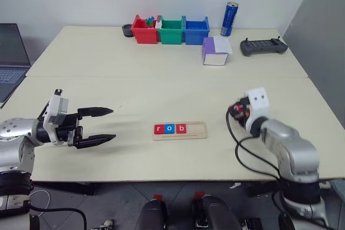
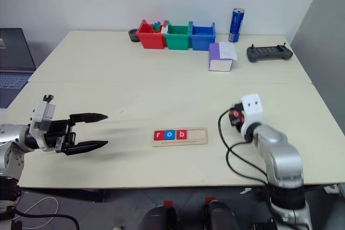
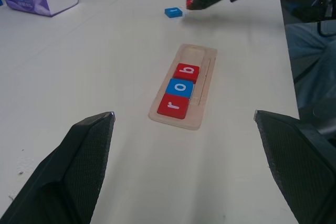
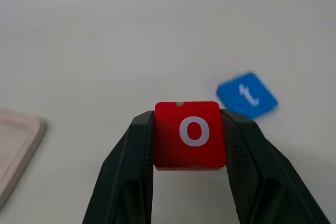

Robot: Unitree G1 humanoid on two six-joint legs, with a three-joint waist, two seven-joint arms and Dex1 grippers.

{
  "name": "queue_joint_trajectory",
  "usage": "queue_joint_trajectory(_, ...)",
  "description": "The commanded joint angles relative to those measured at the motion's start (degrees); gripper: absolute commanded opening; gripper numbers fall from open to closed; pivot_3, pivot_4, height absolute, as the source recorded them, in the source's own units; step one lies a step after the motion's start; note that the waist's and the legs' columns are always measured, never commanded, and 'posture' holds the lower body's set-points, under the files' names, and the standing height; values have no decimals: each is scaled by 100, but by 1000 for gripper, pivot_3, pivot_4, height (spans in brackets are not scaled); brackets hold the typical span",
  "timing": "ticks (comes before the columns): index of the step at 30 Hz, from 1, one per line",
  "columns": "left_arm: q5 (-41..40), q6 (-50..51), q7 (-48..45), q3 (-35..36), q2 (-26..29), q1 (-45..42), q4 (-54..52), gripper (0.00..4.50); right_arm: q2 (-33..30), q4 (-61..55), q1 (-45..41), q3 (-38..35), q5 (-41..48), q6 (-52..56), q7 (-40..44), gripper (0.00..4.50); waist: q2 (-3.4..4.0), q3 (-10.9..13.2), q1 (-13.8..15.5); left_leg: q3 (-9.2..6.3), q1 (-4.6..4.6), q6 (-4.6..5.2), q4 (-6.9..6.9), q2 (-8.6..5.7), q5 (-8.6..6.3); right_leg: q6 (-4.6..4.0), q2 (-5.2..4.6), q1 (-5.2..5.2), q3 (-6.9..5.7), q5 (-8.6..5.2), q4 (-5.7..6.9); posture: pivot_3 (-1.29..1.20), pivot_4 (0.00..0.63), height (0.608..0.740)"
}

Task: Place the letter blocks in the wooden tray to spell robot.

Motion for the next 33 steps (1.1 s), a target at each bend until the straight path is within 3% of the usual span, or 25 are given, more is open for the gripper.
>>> queue_joint_trajectory(1, -110, -153, -42, -94, 193, -167, 128, 4500, 237, -766, 390, 79, 148, 349, -208, 1460, -1, 0, -6, -1, 3, 0, 0, 2, 0, 0, 2, 1, -1, 0, 0, 0, 150, 740)
queue_joint_trajectory(3, -126, -186, -42, -179, 206, -224, 173, 4500, 371, -766, 537, 67, 79, 337, -392, 1460, -1, 0, -5, -2, 4, 0, 1, 3, 0, 1, 5, 1, -2, 0, 1, 0, 150, 740)
queue_joint_trajectory(4, -127, -195, -42, -216, 205, -268, 208, 4500, 433, -713, 559, 30, 70, 330, -456, 2182, -2, -1, 0, -3, 4, 1, 1, 2, 1, 2, 5, 1, -2, 1, 1, 0, 150, 740)
queue_joint_trajectory(10, -176, -306, -42, -347, 302, -389, 420, 4500, 22, -678, 372, -130, 313, 527, -214, 4135, -3, -1, 5, -2, -2, 1, 2, -1, 0, 2, 5, 1, -1, 0, -6, 0, 150, 740)
queue_joint_trajectory(14, -230, -331, -42, -395, 363, -407, 456, 4500, -1038, -333, -123, -513, 742, 169, 738, 4135, -2, -1, 5, -1, -6, 2, 5, -6, -1, 2, 3, 0, 0, 0, -9, 0, 150, 740)
queue_joint_trajectory(16, -236, -346, -42, -419, 377, -434, 491, 4500, -1866, 156, -414, -565, 1176, -331, 1849, 4135, -3, -1, 11, -3, -4, 4, 5, -6, -1, 2, 2, 3, -3, 1, -10, 0, 150, 740)
queue_joint_trajectory(20, -242, -336, -42, -404, 375, -422, 458, 4500, -3262, 849, -380, 33, 1471, -1857, 4105, 4135, -2, 0, 32, -8, -5, 5, -3, -6, -2, 1, 7, 1, -10, -1, -15, 0, 150, 740)
queue_joint_trajectory(23, -258, -290, -42, -345, 356, -340, 338, 4500, -3798, 1776, -460, 732, 1091, -3126, 5260, 4135, -5, -1, 25, -10, -5, 7, -6, -1, -3, 7, 12, 2, -12, -5, -18, 0, 150, 740)
queue_joint_trajectory(27, -269, -245, -42, -204, 408, -232, 261, 4500, -3657, 3122, -1045, 1442, 420, -4414, 5634, 4135, -5, 1, 12, -2, -7, 7, 7, -3, -3, 11, 7, 2, -9, -4, -15, 0, 150, 740)
queue_joint_trajectory(33, -330, -167, -42, 58, 495, 166, -24, 4500, -3246, 4072, -1516, 1819, 16, -5105, 5733, 4135, -5, 1, 24, -1, -4, 4, 8, 1, -2, 11, 8, 0, -8, -3, -5, 0, 150, 740)
